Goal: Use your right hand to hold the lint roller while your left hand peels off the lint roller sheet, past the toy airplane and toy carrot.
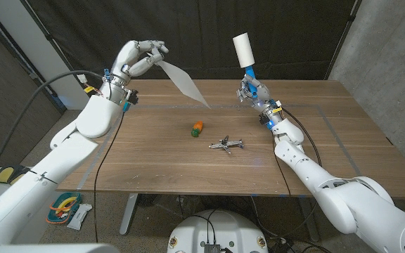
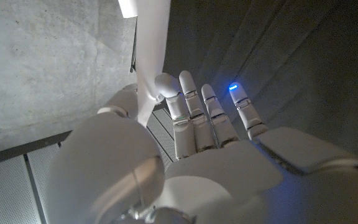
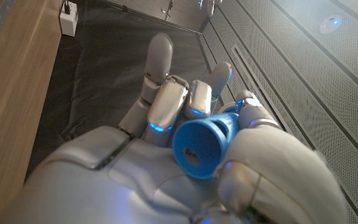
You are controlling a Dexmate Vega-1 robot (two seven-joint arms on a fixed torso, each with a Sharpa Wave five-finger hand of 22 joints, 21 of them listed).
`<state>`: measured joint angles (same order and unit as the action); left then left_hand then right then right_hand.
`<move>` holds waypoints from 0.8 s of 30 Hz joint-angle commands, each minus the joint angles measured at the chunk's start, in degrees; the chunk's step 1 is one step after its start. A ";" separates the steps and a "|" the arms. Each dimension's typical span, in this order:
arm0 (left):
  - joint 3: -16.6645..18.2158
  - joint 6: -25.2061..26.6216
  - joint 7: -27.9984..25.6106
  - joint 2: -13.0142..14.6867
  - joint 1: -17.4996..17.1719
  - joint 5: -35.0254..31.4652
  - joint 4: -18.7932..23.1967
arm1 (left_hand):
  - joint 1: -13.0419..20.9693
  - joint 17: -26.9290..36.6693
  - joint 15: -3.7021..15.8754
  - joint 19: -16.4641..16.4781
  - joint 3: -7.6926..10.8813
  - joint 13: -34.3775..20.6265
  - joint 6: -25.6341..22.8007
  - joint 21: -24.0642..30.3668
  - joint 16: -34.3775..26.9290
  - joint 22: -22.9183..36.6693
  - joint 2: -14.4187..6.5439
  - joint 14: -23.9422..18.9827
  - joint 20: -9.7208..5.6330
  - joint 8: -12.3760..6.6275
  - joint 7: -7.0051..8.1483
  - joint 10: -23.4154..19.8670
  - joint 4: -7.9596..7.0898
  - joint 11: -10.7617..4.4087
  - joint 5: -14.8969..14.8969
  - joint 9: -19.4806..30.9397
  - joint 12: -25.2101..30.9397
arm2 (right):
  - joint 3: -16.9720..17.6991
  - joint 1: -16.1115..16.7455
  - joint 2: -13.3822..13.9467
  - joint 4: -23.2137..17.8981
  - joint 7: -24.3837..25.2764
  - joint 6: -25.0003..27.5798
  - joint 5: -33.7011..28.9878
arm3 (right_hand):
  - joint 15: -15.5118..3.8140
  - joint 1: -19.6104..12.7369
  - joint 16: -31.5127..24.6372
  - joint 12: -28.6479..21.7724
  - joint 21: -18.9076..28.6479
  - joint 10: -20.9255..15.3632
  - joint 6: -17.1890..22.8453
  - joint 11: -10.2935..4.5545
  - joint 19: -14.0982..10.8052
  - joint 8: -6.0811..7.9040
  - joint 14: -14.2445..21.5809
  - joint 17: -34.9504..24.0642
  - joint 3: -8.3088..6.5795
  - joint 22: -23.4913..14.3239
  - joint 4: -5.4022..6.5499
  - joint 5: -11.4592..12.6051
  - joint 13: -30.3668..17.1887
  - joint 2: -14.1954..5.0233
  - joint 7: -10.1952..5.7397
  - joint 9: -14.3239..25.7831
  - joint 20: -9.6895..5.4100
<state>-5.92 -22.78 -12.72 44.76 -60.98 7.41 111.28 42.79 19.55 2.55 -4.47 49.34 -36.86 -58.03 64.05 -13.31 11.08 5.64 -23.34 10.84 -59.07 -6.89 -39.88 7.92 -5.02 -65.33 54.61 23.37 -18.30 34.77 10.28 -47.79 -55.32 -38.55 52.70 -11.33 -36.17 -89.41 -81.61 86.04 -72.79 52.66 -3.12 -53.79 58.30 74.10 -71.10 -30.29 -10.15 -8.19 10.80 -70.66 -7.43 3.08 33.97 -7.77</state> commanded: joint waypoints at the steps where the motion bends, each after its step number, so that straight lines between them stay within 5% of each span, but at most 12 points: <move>1: 2.43 -0.99 4.20 1.34 -1.64 0.74 -1.11 | -5.58 -2.31 -2.58 -8.66 -16.18 7.67 25.64 -1.48 1.22 0.26 -1.75 13.58 1.20 27.15 7.01 19.03 -0.01 0.99 30.56 -23.03 -11.55 | -1.06 1.85 0.87 -3.52 2.92 0.21 -0.86 | -0.39 1.86 -0.41 -8.08 0.33 -1.46 2.91 0.20 0.15 0.77 -0.18 -0.03 -11.90 -0.02 11.31 -0.10 -0.13 -2.85 3.23 0.24 -1.67; 3: 2.81 1.57 3.23 1.65 -2.05 -1.43 0.12 | -8.43 -4.64 -4.47 -11.54 -21.07 10.76 36.11 -4.02 1.56 -0.05 -1.62 17.47 1.34 37.24 10.14 25.08 -0.37 2.10 41.11 -29.33 -11.86 | -1.22 2.40 1.08 -4.45 3.80 0.56 -0.91 | -0.39 1.86 -0.41 -8.08 0.31 -1.46 3.05 0.26 0.23 0.69 -0.18 -0.03 -11.90 -0.02 11.31 -0.10 -0.13 -2.85 3.23 -0.05 -1.66; 6: 3.14 4.77 1.86 1.63 -2.56 -3.75 1.73 | -12.55 -6.90 -6.39 -13.95 -25.08 14.61 48.74 -7.76 1.74 -0.40 -0.79 21.37 1.37 47.31 13.41 33.77 -1.03 1.86 52.00 -35.55 -12.54 | -1.58 3.14 1.59 -5.69 4.86 0.69 -1.33 | -0.39 1.87 -0.42 -8.08 0.33 -1.46 3.07 0.23 0.16 0.75 -0.18 -0.03 -11.91 -0.02 11.31 -0.10 -0.14 -2.85 3.29 -0.06 -1.66; 7: 3.08 5.01 1.76 1.49 -2.51 -3.89 1.81 | -13.36 -7.22 -6.64 -14.54 -25.80 15.37 51.22 -8.63 1.86 -0.46 -0.45 22.23 1.35 48.48 13.83 35.12 -1.09 2.04 53.58 -36.68 -12.54 | -1.65 3.38 1.71 -6.06 5.13 0.82 -1.30 | -0.39 1.88 -0.42 -8.08 0.32 -1.46 2.99 0.23 0.23 0.87 -0.18 -0.03 -11.90 -0.02 11.31 -0.10 -0.14 -2.85 3.27 0.12 -1.64; 15: 2.67 7.85 0.80 1.29 -2.16 -6.15 2.78 | -15.39 -8.25 -8.23 -16.21 -28.07 19.55 67.23 -13.08 2.21 -0.65 0.27 26.47 1.36 49.66 16.36 43.76 -0.82 3.12 54.75 -42.43 -12.79 | -2.36 4.85 2.34 -8.19 7.31 1.32 -1.62 | -0.39 1.89 -0.42 -8.08 0.32 -1.47 3.02 0.20 0.24 0.85 -0.17 -0.03 -11.92 -0.02 11.31 -0.10 -0.14 -2.86 3.30 -0.16 -1.65; 21: 2.03 6.73 1.78 1.43 -1.26 -5.64 1.72 | -15.57 -8.36 -8.56 -16.46 -28.31 20.18 67.70 -13.77 2.33 -0.66 0.18 27.36 1.37 49.10 16.68 44.23 -0.83 3.12 54.77 -43.08 -12.52 | -2.71 5.81 2.36 -9.63 9.91 1.33 -1.94 | -0.36 1.89 -0.41 -8.04 0.19 -1.33 2.90 0.05 0.50 0.90 -0.23 -0.04 -11.97 0.00 11.32 -0.11 -0.15 -2.87 2.98 -0.35 -1.97; 24: 1.79 6.10 2.58 1.51 -1.06 -4.62 0.72 | -15.58 -8.39 -8.50 -16.47 -28.33 20.46 66.68 -14.04 2.10 -0.64 -0.04 27.02 1.36 48.57 16.43 43.73 -0.84 3.19 54.78 -43.33 -12.19 | -3.00 8.10 3.90 -13.36 18.16 0.55 -6.25 | -0.25 2.35 -0.15 -7.62 -0.85 0.66 1.75 0.58 0.97 -0.54 -1.28 0.03 -12.29 0.40 12.00 -0.11 -0.10 -2.81 3.13 -2.47 -2.02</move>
<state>-3.40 -16.87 -11.25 45.93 -63.00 2.61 113.05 27.47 11.18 -5.74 -9.77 21.25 -16.48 9.42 50.11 -11.00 10.38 5.71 3.80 11.94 -9.98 9.58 4.02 7.22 -1.85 -10.59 11.30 10.76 -20.49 39.40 12.41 -55.62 -49.35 -37.51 51.34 -11.15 -36.21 -89.41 -81.65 85.73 -72.79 52.30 -3.12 -53.00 58.41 73.91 -71.10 -30.29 -9.89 -8.19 10.80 -70.67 -7.56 3.43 32.47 -7.47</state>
